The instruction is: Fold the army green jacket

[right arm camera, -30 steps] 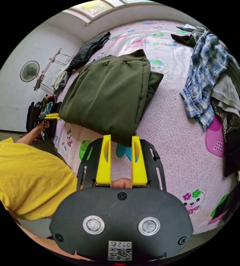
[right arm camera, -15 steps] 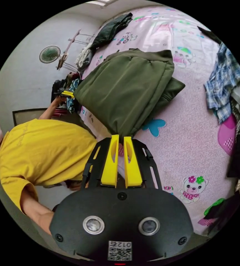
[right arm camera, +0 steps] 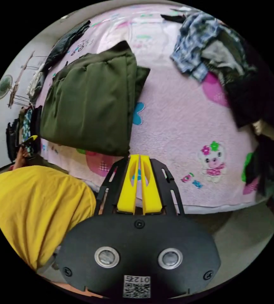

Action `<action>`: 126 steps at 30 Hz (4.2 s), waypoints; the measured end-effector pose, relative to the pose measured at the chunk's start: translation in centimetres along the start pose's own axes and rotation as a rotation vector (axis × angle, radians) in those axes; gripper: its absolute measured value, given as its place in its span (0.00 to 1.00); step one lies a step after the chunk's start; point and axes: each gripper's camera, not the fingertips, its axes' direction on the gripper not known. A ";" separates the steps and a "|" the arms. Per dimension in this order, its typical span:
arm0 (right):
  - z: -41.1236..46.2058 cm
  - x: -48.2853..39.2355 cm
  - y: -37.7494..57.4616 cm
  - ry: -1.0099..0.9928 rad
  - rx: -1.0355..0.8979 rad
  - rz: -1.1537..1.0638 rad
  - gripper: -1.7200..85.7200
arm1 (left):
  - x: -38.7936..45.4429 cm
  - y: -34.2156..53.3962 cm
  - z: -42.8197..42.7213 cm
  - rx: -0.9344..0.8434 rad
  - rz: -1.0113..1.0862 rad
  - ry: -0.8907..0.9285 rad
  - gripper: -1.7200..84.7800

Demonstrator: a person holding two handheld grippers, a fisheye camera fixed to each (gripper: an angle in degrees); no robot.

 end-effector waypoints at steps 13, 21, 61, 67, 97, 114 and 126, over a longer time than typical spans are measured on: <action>-0.2 -23.7 -3.3 0.071 0.135 -0.492 0.02 | 28.3 -4.6 11.9 -0.116 0.888 -0.202 0.02; 3.1 -28.3 -11.5 0.197 -0.139 -0.415 0.03 | 26.4 -11.8 16.4 -0.257 0.537 -0.021 0.02; -9.8 -22.8 -27.7 -0.035 -0.193 -0.936 0.12 | 30.2 -34.0 13.5 -0.481 1.103 -0.266 0.13; -12.3 -20.7 -25.6 -0.036 -0.092 -0.948 0.04 | 29.3 -34.8 10.3 -0.474 1.069 -0.197 0.05; -6.3 -14.0 -22.6 0.001 0.204 -0.549 0.03 | 17.1 -35.9 4.4 -0.322 0.552 -0.208 0.02; -1.9 5.5 6.0 -0.133 0.371 0.123 0.08 | 10.8 -11.7 -4.4 -0.050 0.234 -0.329 0.07; 3.9 12.7 3.5 -0.428 0.243 0.165 0.09 | 0.7 -3.9 -3.1 -0.020 0.019 0.099 0.13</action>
